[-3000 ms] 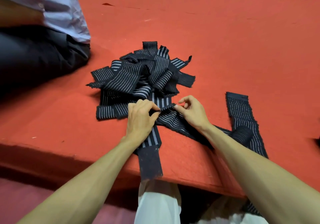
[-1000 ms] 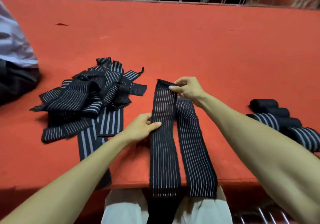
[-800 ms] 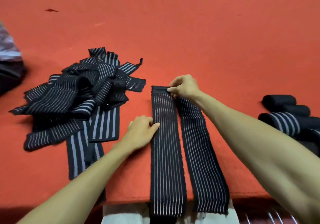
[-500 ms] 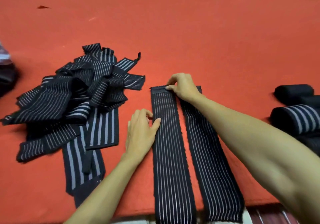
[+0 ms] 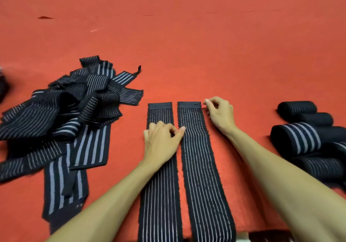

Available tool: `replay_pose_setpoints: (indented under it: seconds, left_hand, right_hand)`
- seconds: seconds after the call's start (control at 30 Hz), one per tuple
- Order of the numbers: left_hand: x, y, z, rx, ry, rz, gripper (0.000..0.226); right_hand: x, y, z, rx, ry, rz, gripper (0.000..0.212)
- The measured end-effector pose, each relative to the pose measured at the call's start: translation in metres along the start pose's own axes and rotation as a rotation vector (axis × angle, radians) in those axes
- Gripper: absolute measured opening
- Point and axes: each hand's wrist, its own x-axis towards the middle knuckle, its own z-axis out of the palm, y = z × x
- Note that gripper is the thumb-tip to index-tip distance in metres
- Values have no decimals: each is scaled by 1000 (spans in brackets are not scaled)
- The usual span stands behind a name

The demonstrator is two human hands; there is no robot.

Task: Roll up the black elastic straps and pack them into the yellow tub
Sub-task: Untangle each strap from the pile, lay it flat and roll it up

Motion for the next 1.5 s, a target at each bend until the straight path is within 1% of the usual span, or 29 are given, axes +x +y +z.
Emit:
replay_pose_setpoints:
  seconds: [0.1, 0.2, 0.27, 0.33, 0.43, 0.5, 0.53, 0.67, 0.73, 0.8, 0.87, 0.97, 1.03, 1.1, 1.17, 1.2, 1.23, 1.3, 1.33, 1.4, 1.5]
  left_hand:
    - [1, 3, 8, 90, 23, -18, 46]
    - [2, 1, 7, 94, 13, -2, 45]
    - [3, 1, 7, 98, 10, 13, 42]
    - [2, 1, 6, 93, 23, 32, 39]
    - [-2, 2, 4, 11, 58, 95, 31]
    - [-7, 4, -1, -109, 71, 165, 27]
    - [-11, 7, -3, -205, 44, 181, 26]
    - [-29, 20, -17, -550, -164, 56, 23]
    - [-40, 28, -26, -665, -277, 29, 15]
    - [-56, 41, -46, -811, -346, 12, 9]
    - [-70, 53, -68, -971, -365, 0, 9]
    - [-87, 58, -98, -1173, -401, -33, 22]
    - [-94, 56, -116, -1316, -470, -63, 23]
    - [-101, 50, -133, -1490, -559, -98, 18]
    - [-106, 43, -144, -1619, -642, -172, 24]
    - [-107, 38, -146, -1627, -669, -202, 27]
    - [-106, 34, -145, -1598, -667, -216, 26]
    - [-103, 22, -136, -1501, -594, -228, 18]
    - [-101, 17, -129, -1463, -552, -242, 14]
    - [-96, 5, -114, -1383, -505, -280, 17]
    - [-87, -12, -97, -1140, -485, -280, 22]
  right_hand:
    - [6, 0, 8, -31, -1, 7, 20]
    - [11, -6, 19, -232, -48, 23, 31]
    - [11, -7, 23, -327, -87, 30, 31]
    - [11, -9, 20, -304, -68, 49, 24]
    - [3, -12, 14, -139, -57, 70, 14]
    - [-6, -19, 5, 127, -36, 133, 14]
    - [-12, -24, -3, 252, -14, 172, 14]
    - [-26, -58, -37, 586, 32, 176, 13]
    - [-30, -81, -53, 771, -2, 239, 11]
    - [-36, -105, -67, 922, -105, 343, 8]
    - [-39, -123, -73, 1004, -233, 437, 19]
    - [-47, -152, -72, 1050, -377, 481, 23]
    - [-50, -167, -66, 1075, -404, 506, 21]
    - [-54, -181, -59, 1068, -387, 528, 20]
    - [-57, -187, -50, 1045, -328, 545, 29]
    - [-60, -186, -44, 1025, -306, 541, 29]
    - [-63, -185, -41, 972, -289, 526, 22]
    - [-69, -179, -31, 843, -260, 491, 8]
    - [-71, -174, -27, 795, -238, 468, 8]
    - [-72, -164, -22, 736, -206, 419, 9]
    - [-68, -151, -15, 583, -208, 376, 12]
